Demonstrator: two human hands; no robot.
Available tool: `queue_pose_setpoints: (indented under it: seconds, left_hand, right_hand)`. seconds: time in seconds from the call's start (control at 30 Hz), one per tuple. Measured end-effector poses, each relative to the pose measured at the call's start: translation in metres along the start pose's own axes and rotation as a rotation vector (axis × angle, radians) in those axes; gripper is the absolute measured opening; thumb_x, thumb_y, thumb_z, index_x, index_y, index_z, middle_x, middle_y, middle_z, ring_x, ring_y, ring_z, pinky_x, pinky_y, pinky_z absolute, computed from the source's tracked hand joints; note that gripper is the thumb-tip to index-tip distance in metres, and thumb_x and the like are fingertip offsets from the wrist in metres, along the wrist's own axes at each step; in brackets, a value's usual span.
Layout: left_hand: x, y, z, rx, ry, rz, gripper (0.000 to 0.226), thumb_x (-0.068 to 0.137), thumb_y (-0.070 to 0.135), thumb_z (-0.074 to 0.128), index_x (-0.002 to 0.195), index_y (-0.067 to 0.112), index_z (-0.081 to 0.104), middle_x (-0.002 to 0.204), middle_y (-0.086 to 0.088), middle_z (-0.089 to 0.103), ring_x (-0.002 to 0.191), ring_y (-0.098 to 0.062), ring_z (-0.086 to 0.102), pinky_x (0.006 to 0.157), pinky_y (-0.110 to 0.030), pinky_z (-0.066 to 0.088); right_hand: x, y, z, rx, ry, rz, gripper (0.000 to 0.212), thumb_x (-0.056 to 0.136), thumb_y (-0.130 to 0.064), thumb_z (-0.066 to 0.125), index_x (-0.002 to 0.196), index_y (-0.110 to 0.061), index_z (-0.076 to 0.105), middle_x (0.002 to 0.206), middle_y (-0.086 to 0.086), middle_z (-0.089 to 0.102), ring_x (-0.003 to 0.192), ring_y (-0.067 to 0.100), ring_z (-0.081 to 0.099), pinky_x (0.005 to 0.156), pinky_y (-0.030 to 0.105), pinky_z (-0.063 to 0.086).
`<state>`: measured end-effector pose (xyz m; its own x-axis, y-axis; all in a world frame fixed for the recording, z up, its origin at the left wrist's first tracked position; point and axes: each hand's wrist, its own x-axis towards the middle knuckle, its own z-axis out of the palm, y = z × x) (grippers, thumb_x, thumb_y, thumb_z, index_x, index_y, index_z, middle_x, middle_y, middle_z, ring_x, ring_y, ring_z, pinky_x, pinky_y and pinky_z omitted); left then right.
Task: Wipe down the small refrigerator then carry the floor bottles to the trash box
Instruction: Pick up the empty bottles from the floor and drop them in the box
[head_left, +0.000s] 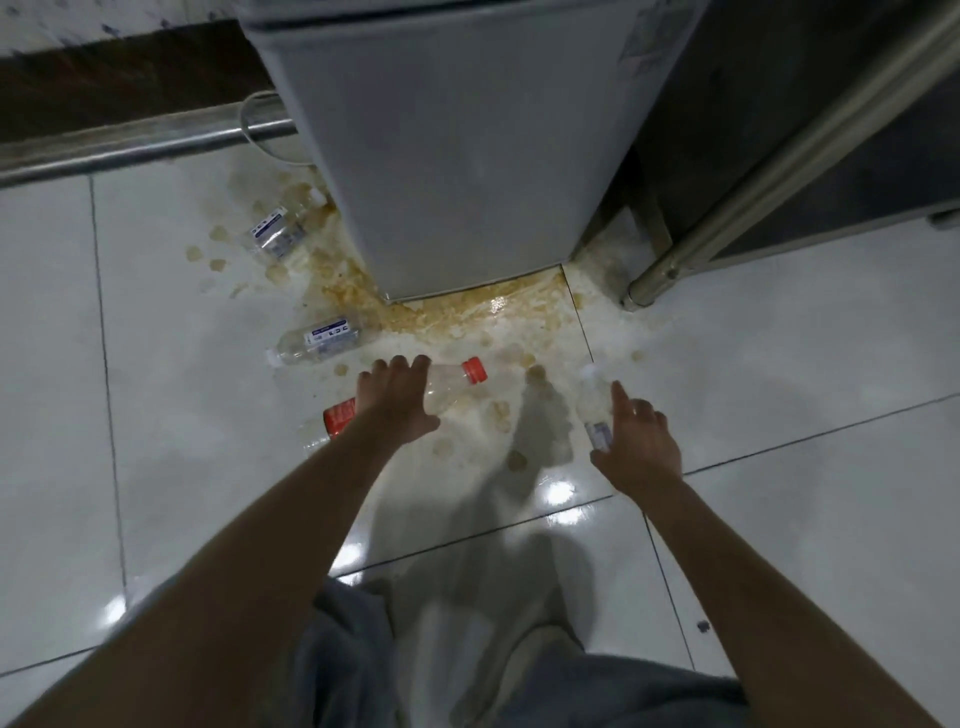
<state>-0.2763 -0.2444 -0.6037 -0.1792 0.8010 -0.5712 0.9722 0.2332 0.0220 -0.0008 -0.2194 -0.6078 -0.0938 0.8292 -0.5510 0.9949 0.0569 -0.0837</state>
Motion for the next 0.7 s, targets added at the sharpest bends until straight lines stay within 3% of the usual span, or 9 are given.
queue_pose_setpoints:
  seconds: [0.17,0.3,0.5,0.7]
  left_hand:
    - [-0.076,0.004,-0.066,-0.028,-0.04,0.077,0.082,0.07,0.052,0.071,0.137,0.022,0.035,0.123,-0.008,0.054,0.113,-0.029,0.051,0.091,-0.039,0.043]
    - [-0.139,0.003,-0.126,-0.046,-0.079,0.099,0.085,0.07,0.051,0.071,0.139,0.021,0.032,0.124,-0.007,0.054,0.115,-0.029,0.05,0.091,-0.039,0.043]
    - [-0.229,0.002,-0.207,-0.035,-0.119,0.173,0.073,0.069,0.051,0.072,0.126,0.018,0.04,0.116,-0.007,0.057,0.107,-0.028,0.054,0.085,-0.037,0.046]
    - [-0.307,0.004,-0.257,0.044,-0.13,0.264,0.071,0.07,0.053,0.07,0.124,0.019,0.041,0.117,-0.005,0.056,0.109,-0.026,0.053,0.087,-0.035,0.046]
  right_hand:
    - [-0.083,-0.003,-0.065,0.039,-0.058,0.02,0.092,0.078,-0.032,0.066,0.148,-0.021,0.008,0.134,0.012,0.041,0.111,0.032,0.052,0.086,0.037,0.046]
    - [-0.153,-0.009,-0.122,0.04,-0.098,0.051,0.089,0.08,-0.034,0.064,0.148,-0.024,0.007,0.134,0.009,0.039,0.115,0.028,0.049,0.086,0.035,0.047]
    - [-0.257,-0.024,-0.204,0.098,-0.129,0.072,0.091,0.079,-0.035,0.066,0.148,-0.026,0.008,0.137,0.007,0.039,0.118,0.026,0.049,0.09,0.036,0.048]
    - [-0.356,-0.032,-0.25,0.22,-0.093,0.127,0.089,0.078,-0.033,0.066,0.148,-0.027,0.011,0.136,0.005,0.042,0.116,0.025,0.05,0.09,0.035,0.048]
